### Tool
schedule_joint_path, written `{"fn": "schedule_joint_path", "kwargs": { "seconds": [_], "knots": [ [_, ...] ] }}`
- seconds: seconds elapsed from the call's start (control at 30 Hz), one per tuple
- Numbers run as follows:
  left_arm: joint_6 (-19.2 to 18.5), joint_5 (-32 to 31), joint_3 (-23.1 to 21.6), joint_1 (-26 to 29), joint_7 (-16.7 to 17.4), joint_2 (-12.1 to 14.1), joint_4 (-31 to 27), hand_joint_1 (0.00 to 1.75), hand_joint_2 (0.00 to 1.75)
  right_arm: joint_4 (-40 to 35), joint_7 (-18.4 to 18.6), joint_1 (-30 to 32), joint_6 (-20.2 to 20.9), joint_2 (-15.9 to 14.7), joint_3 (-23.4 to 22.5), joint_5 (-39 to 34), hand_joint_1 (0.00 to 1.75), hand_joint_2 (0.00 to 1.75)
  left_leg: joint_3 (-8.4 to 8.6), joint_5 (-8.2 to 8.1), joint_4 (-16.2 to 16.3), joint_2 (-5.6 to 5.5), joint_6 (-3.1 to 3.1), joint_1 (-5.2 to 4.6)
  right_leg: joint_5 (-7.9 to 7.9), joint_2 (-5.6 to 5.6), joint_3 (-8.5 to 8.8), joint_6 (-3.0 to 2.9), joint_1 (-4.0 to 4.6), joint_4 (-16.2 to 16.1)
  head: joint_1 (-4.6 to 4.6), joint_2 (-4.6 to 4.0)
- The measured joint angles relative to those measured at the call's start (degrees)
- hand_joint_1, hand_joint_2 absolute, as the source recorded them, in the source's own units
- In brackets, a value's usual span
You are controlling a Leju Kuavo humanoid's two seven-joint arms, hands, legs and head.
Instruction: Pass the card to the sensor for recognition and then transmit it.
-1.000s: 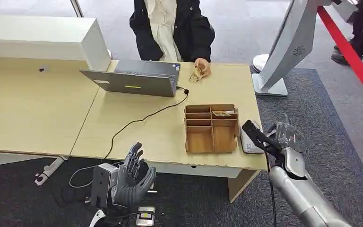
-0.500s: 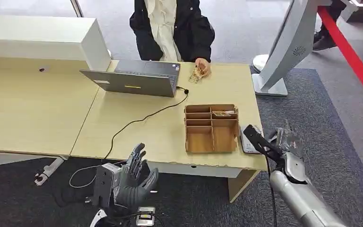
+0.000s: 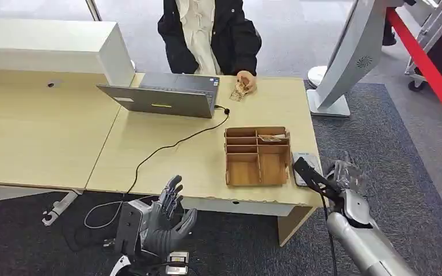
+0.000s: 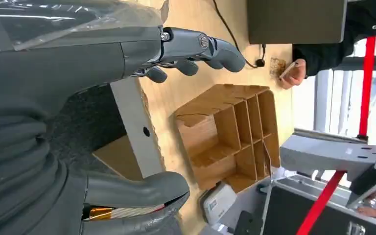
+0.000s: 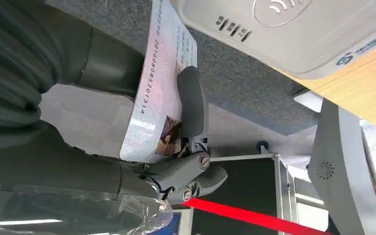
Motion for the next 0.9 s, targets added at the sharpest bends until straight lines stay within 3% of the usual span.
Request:
{"fn": "schedule_joint_path", "kwargs": {
  "seconds": [0.43, 0.9],
  "knots": [
    [0.81, -0.5, 0.02, 0.7, 0.37, 0.02, -0.44, 0.0, 1.75, 0.33, -1.92, -2.02, -2.78, 2.56, 0.74, 2.01, 1.75, 1.75, 0.0, 0.0, 0.0, 0.0, 0.0, 0.0, 0.0, 0.0, 0.01, 0.0, 0.0, 0.0, 0.0, 0.0],
    [0.83, -0.5, 0.02, 0.81, 0.37, 0.04, -0.44, 0.0, 1.75, 0.11, -1.94, -2.82, -2.54, 4.13, 1.2, 2.93, 1.75, 1.75, 0.0, 0.0, 0.0, -0.01, 0.0, 0.0, 0.0, -0.01, 0.01, 0.0, 0.0, 0.0, 0.0, 0.0]
  ]
}}
